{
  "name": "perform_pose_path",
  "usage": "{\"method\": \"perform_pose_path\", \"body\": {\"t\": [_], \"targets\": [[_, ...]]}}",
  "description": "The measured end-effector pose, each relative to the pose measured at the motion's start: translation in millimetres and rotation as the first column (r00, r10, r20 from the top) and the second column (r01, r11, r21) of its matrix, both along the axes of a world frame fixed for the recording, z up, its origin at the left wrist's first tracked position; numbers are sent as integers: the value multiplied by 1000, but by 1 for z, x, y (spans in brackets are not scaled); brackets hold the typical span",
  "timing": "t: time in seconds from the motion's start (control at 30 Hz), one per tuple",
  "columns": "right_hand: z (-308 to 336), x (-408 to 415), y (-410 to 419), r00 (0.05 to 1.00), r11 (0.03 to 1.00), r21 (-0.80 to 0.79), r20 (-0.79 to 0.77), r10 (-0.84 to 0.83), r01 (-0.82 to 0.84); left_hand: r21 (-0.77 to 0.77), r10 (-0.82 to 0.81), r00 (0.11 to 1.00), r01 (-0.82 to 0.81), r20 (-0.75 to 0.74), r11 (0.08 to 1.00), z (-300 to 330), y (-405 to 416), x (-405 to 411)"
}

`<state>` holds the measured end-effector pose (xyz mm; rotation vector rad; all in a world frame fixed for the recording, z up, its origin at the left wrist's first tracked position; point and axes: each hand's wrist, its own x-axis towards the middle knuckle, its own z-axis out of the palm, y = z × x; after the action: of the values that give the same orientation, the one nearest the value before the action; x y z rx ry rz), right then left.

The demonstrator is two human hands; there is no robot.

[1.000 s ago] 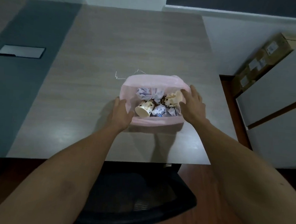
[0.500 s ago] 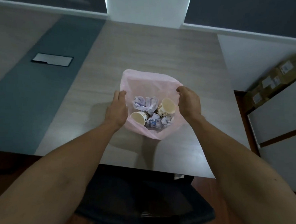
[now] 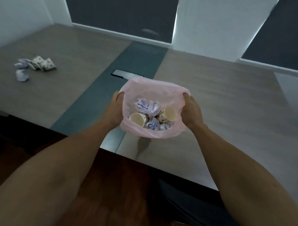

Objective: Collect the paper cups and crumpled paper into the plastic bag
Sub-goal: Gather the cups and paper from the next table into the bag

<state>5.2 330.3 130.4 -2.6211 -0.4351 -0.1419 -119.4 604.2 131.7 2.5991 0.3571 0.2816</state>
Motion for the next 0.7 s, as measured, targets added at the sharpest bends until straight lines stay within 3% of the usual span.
{"method": "perform_pose_path", "body": {"t": [0.4, 0.7], "targets": [[-10, -43, 271, 981, 978, 82, 0, 192, -191, 74, 253, 965, -248, -65, 966, -3, 243, -98], [-27, -6, 434, 932, 929, 113, -46, 360, -354, 99, 379, 918, -369, -114, 924, -16, 370, -89]]}}
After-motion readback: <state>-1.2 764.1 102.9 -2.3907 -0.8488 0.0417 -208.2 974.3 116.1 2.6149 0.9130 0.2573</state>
